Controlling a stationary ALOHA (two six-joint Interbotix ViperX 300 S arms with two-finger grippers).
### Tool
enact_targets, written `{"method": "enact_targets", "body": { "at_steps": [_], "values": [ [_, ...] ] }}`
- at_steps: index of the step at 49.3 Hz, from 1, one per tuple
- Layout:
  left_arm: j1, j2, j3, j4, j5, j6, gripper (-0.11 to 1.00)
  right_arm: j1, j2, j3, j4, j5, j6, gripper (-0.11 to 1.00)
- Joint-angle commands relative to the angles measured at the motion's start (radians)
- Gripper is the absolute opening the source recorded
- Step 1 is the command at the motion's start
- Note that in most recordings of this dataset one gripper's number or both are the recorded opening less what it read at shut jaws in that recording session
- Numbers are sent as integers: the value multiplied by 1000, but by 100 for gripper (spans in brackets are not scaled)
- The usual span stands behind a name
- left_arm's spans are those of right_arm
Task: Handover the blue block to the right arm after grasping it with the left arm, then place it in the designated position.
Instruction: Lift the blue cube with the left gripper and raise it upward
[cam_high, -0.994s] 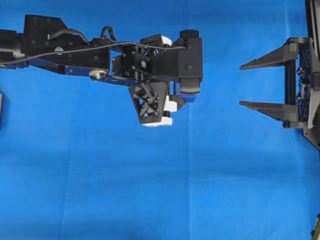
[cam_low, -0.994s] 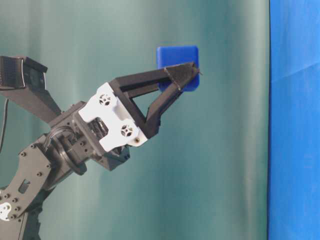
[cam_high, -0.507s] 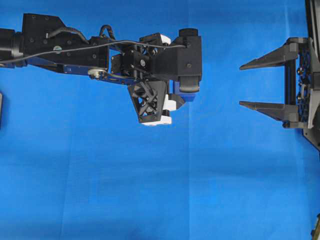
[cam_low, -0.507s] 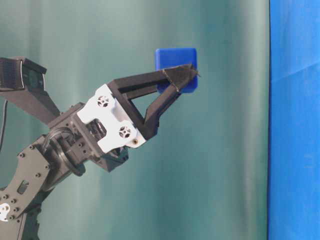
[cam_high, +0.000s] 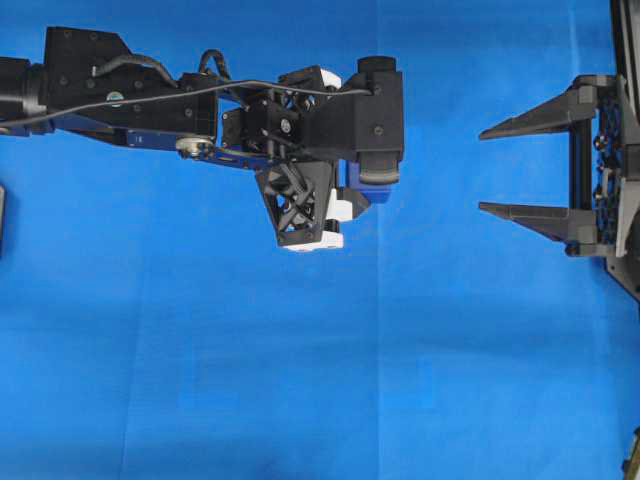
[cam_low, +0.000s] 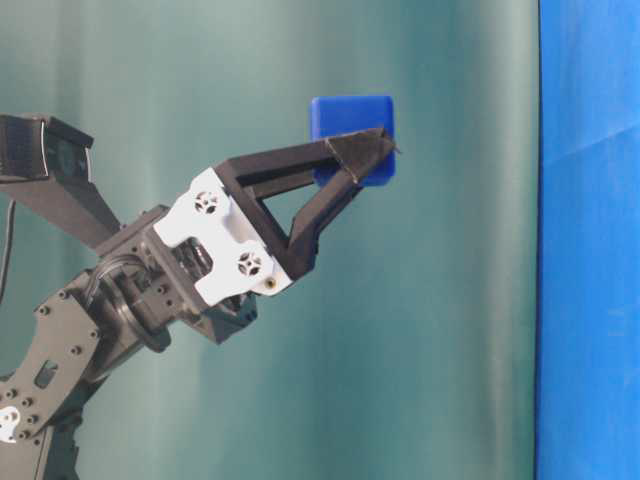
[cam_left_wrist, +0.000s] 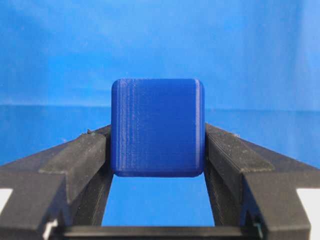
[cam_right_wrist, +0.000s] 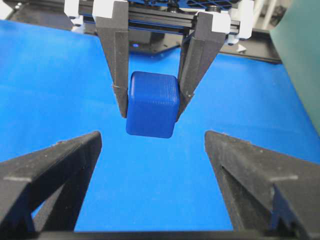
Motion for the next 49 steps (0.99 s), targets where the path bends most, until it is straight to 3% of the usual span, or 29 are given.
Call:
{"method": "enact_targets", "body": {
  "at_steps": [1,13,23,32,49],
  "values": [
    [2,-41,-17,2,-5,-2,46,-2,3,-12,3,-5,2,97],
    [2,-55,5,2,-21,-5,46,-2,3,-12,3,-5,2,97],
    [2,-107,86,2,-123,-12,46,-2,3,-12,3,-5,2,97],
    [0,-181,199,2,-285,-15,46,0,3,-12,3,-9,2,97],
    [-12,-336,469,0,-716,-15,46,-2,3,-15,3,-11,0,97]
  ]
}}
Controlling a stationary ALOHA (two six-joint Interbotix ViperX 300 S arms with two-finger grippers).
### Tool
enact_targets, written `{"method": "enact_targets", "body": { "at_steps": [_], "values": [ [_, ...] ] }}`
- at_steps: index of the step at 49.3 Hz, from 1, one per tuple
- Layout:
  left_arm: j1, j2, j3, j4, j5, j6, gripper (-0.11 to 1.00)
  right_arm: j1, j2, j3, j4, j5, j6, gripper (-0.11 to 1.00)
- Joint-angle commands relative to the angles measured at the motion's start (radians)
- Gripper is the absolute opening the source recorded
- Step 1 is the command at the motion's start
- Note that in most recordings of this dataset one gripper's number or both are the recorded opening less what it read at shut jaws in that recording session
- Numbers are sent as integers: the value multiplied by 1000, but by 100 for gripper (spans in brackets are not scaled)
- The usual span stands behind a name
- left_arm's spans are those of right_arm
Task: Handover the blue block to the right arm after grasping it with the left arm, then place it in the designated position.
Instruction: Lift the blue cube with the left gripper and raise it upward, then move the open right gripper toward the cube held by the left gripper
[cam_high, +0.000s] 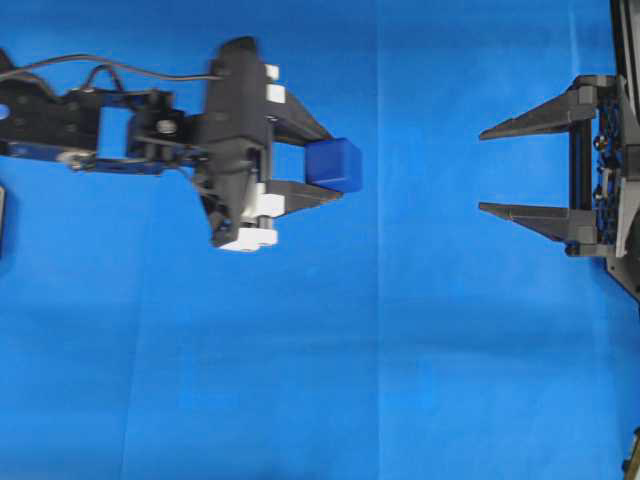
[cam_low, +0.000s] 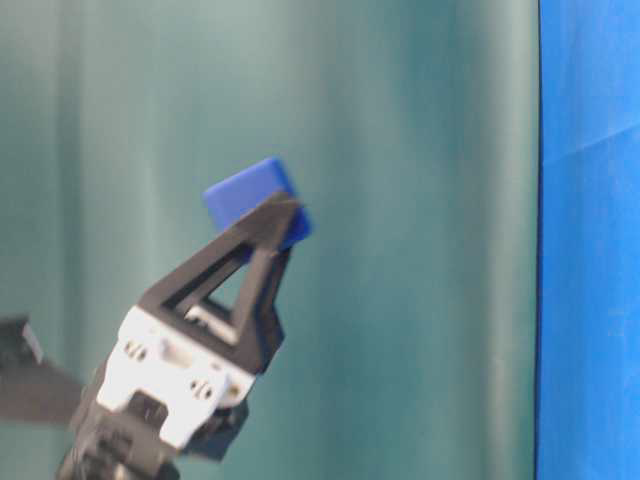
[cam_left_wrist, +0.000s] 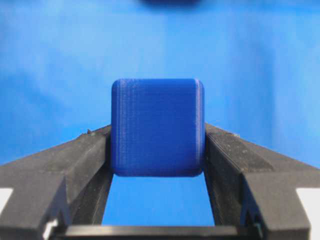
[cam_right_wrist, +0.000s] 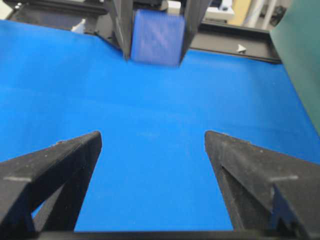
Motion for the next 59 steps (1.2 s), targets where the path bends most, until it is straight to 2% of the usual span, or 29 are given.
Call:
{"method": "enact_targets", "body": {
  "at_steps": [1,10,19,50,59],
  "values": [
    [-8,-64,51,0,-115,2,46,-2,3,-15,3,-9,0,97],
    [-17,-124,160,-3,-279,0,46,-2,3,-17,3,-9,0,97],
    [-18,-161,230,-6,-374,0,46,-3,3,-17,3,-9,0,97],
    [-17,-160,238,-8,-387,-5,46,-2,3,-20,2,-8,0,97],
    [-18,-160,239,-8,-387,-20,46,-2,3,-28,-20,-6,-14,96]
  ]
}}
